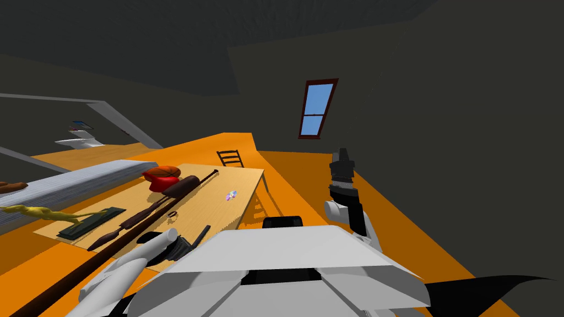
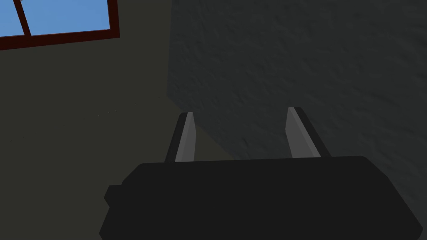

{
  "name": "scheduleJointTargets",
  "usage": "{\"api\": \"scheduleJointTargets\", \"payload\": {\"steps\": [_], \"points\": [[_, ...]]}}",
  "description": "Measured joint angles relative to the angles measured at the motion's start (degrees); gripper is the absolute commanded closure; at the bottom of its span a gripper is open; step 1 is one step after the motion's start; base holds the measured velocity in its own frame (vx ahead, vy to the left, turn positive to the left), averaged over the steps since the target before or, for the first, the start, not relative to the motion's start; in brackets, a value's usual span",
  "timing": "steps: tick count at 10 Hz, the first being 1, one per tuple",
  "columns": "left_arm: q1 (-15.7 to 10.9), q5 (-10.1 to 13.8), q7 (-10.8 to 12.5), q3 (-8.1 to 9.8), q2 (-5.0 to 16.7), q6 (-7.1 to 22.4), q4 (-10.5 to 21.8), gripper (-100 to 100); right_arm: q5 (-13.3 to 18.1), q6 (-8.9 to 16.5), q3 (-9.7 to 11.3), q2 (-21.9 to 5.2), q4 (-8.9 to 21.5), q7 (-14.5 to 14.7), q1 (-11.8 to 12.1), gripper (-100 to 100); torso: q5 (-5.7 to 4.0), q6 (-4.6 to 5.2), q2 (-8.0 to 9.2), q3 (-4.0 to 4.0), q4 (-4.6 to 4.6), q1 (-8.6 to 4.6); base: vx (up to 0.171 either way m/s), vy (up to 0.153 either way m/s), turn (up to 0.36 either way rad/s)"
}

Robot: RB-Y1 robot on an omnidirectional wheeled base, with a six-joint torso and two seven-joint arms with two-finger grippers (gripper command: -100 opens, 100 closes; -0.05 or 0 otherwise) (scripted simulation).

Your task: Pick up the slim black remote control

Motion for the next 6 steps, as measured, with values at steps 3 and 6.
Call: {"api": "scheduleJointTargets", "payload": {"steps": [3, 6], "points": [[-0.59, 0.07, 1.06, 0.40, 0.35, 2.00, 3.45, -100, 0.00, 0.00, 0.00, 0.00, 0.00, 0.00, 0.00, 0, 0.01, 0.00, -0.09, -0.06, -0.02, 0.04, 0.085, 0.022, 0.008], [-2.25, 0.23, 1.88, 0.78, 0.95, 4.17, 8.62, -100, 0.00, 0.00, 0.00, 0.00, 0.00, 0.00, 0.00, 0, 0.03, 0.00, -0.18, -0.11, -0.05, 0.07, 0.102, 0.028, 0.005]]}}
